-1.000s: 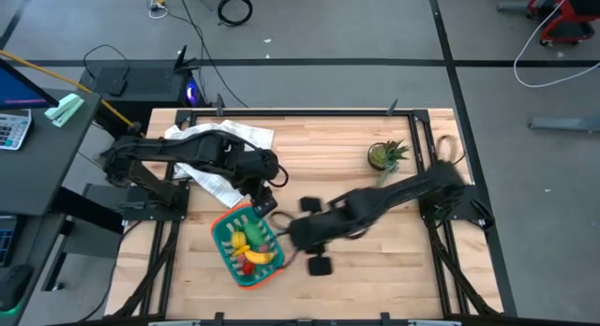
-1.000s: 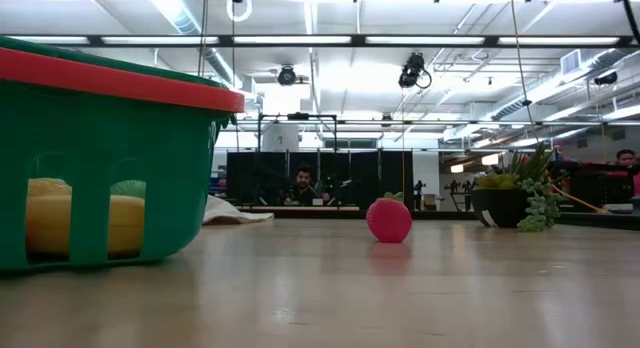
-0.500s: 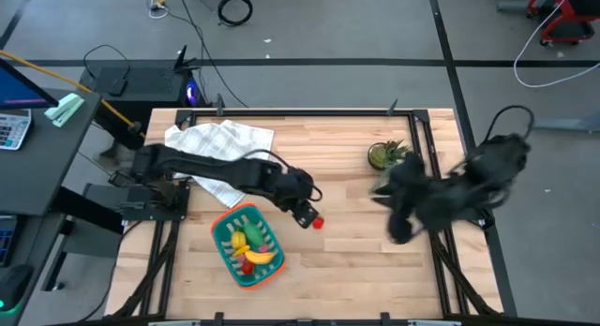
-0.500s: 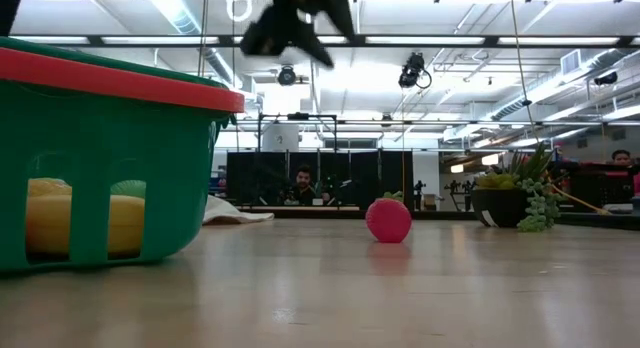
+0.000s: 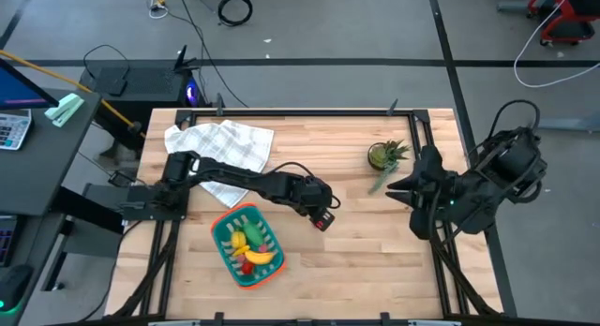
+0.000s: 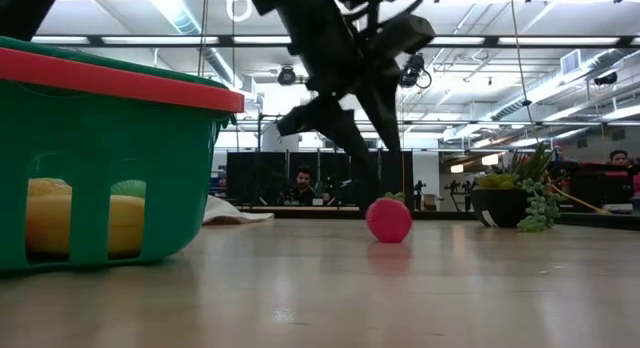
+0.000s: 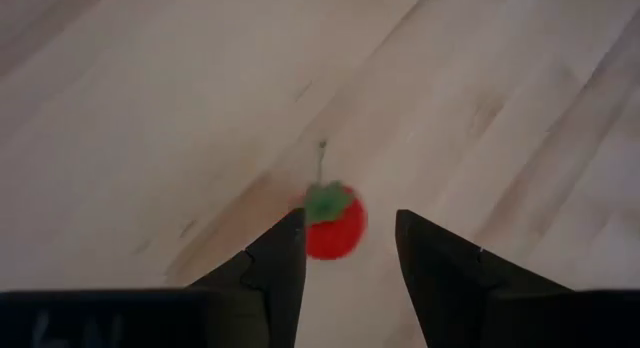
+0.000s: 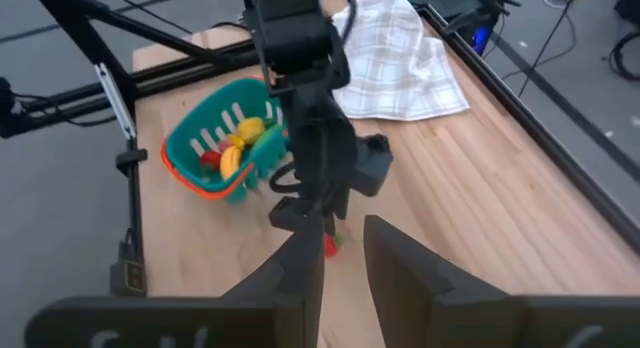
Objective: Pick and placing Produce into tupperware
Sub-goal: Put the red strawberry into the blue basket
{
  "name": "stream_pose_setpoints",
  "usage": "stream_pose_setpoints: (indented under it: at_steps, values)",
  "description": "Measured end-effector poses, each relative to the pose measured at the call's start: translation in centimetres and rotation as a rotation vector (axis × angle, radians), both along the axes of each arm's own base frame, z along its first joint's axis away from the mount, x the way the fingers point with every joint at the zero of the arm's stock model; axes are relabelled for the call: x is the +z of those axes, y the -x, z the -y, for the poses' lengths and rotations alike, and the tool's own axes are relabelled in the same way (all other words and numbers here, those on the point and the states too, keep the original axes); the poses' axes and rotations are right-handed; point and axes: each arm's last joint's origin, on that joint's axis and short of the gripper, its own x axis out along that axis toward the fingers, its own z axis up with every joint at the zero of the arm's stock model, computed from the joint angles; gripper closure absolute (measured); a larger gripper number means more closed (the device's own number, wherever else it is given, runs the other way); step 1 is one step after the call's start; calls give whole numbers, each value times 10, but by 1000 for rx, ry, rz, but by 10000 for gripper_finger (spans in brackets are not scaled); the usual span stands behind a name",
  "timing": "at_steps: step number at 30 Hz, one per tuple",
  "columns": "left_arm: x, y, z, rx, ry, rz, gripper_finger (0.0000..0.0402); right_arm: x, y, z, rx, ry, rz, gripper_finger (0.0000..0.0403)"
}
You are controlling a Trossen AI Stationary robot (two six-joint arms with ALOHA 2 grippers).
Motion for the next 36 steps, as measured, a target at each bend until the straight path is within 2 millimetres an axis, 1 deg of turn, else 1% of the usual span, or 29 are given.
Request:
stream_pose_setpoints:
  at_steps: [5, 11, 16, 19, 21, 23, 25, 26, 36]
  values:
    - [-5, -5, 0, -25, -17, 18, 239, -2, -4, -2, 20, 41, -14, 321]
    - [-8, -7, -5, 1, -45, 23, 239, -2, -4, -3, 20, 42, -16, 321]
    - [-14, -8, -6, -4, -52, 7, 239, -2, -4, -3, 19, 41, -16, 321]
    - [-21, -7, -5, -9, -56, -22, 239, -2, -4, -3, 19, 41, -15, 321]
    - [-26, -12, -5, -3, -50, -6, 239, -2, -4, -3, 19, 40, -16, 321]
    - [-30, -10, -5, -1, -51, -34, 239, -2, -4, -3, 20, 40, -16, 321]
    - [-33, -15, -4, 3, -47, -7, 239, -2, -4, -3, 19, 40, -16, 321]
    - [-35, -13, -5, 4, -48, -26, 239, -2, -4, -3, 20, 40, -16, 321]
    - [-33, -15, -9, 13, -57, -3, 239, -2, -4, -3, 20, 40, -17, 321]
